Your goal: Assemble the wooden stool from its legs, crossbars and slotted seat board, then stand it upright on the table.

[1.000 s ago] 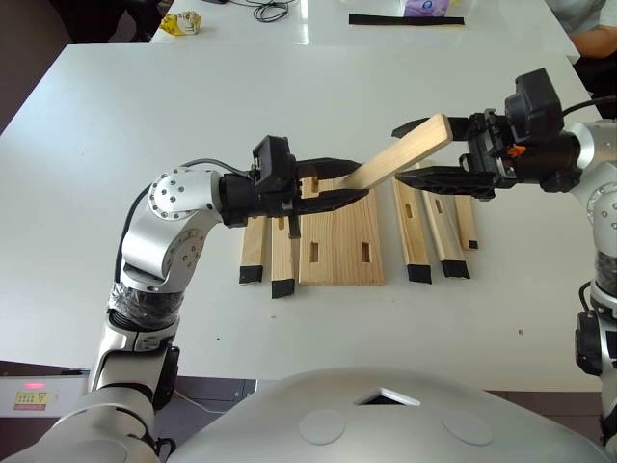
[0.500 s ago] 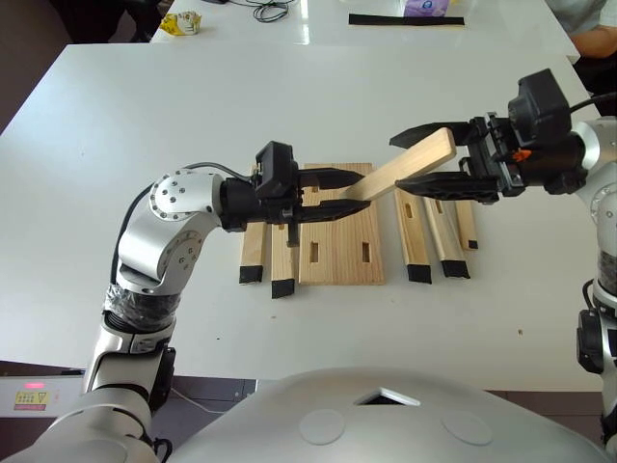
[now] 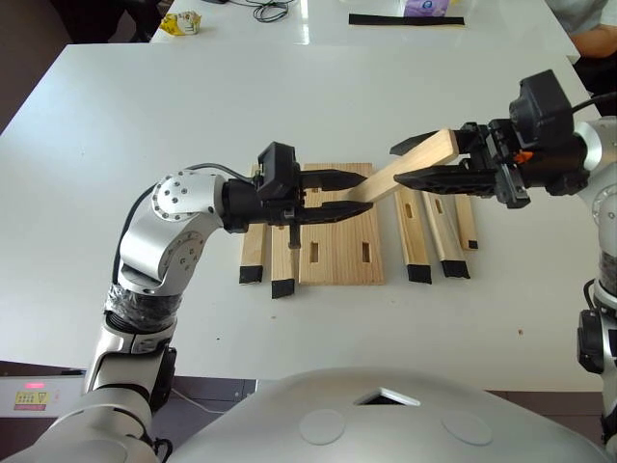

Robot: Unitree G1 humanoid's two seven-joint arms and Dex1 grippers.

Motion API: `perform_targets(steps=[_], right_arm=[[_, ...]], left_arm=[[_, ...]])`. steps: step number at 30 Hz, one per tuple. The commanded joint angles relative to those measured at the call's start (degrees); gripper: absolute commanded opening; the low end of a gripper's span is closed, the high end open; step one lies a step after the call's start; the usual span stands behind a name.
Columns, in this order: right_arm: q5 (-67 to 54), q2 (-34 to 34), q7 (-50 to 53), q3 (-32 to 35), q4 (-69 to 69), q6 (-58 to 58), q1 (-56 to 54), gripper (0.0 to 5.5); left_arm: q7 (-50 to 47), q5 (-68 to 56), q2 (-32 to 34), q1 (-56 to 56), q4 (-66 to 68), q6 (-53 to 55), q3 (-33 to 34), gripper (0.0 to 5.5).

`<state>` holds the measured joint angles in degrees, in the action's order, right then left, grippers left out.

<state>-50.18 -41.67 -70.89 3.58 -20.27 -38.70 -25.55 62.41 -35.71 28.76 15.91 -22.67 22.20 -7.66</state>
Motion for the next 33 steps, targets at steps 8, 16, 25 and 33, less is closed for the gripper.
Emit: perform_targets(steps=[8, 16, 25, 33], right_arm=[[3.2, -2.3, -1.6, -2.2, -0.8, 2.0, 0.7, 1.31], [7.0, -2.7, -1.8, -3.2, -0.1, 5.0, 1.0, 1.31], [21.5, -6.6, -4.8, -5.2, 10.5, 18.7, -0.7, 1.31], [34.2, -10.4, -10.5, -7.5, 26.8, 37.1, 0.5, 1.31]], left_arm=[[-0.9, 2.9, -0.6, 0.8, 1.9, -2.3, -0.6, 1.32], [0.6, 7.1, 1.9, -1.1, 3.6, -3.1, -3.1, 2.17], [-4.5, 13.3, 0.4, -4.2, 6.3, -9.2, -2.7, 3.29], [-10.1, 15.0, -1.1, -7.0, 5.2, -10.9, -2.1, 3.30]])
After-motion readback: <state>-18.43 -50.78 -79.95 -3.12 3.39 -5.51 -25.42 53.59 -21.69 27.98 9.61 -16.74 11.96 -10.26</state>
